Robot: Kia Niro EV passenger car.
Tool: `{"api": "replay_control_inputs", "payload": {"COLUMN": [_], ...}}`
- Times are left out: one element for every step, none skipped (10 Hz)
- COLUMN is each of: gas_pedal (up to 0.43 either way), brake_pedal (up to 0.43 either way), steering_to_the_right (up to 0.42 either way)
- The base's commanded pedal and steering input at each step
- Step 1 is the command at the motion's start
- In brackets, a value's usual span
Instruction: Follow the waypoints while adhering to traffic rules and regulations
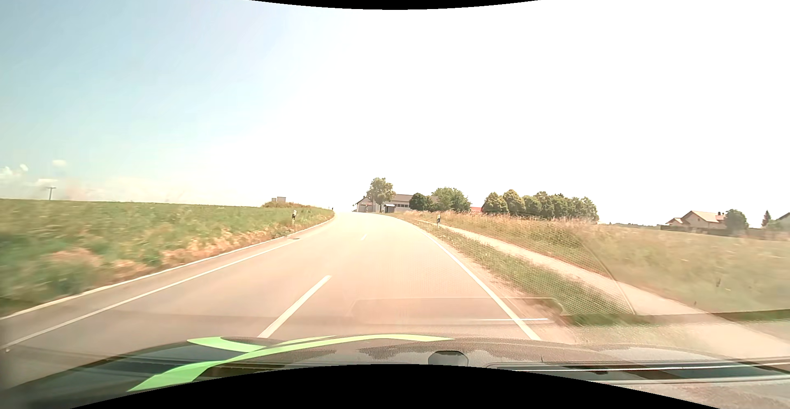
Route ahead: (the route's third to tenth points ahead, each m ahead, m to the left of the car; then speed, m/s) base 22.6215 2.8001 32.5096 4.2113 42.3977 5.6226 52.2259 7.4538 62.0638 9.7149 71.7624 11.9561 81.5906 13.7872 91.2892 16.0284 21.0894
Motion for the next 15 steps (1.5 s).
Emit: {"api": "replay_control_inputs", "payload": {"gas_pedal": [0.260,0.248,0.240,0.240,0.240,0.248,0.248,0.260,0.260,0.268,0.268,0.280,0.287,0.311,0.311], "brake_pedal": [0.000,0.000,0.000,0.000,0.000,0.000,0.000,0.000,0.000,0.000,0.000,0.000,0.000,0.000,0.000], "steering_to_the_right": [-0.030,-0.030,-0.030,-0.030,-0.029,-0.026,-0.024,-0.024,-0.024,-0.024,-0.024,-0.023,-0.021,-0.020,-0.020]}}
